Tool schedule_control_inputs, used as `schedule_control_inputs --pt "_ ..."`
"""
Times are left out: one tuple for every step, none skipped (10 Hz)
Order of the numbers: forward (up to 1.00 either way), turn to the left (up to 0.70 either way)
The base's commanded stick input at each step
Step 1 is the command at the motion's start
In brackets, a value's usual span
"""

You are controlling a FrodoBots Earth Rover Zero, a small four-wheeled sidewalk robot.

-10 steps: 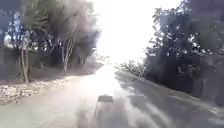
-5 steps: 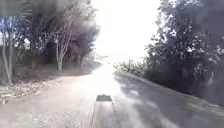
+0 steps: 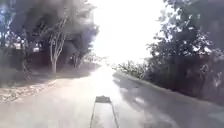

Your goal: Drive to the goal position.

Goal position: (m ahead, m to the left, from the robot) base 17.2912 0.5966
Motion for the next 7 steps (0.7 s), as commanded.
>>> schedule_control_inputs --pt "1.00 0.00" --pt "1.00 0.00" --pt "1.00 0.27" --pt "1.00 0.27" --pt "1.00 0.27" --pt "1.00 0.09" --pt "1.00 0.00"
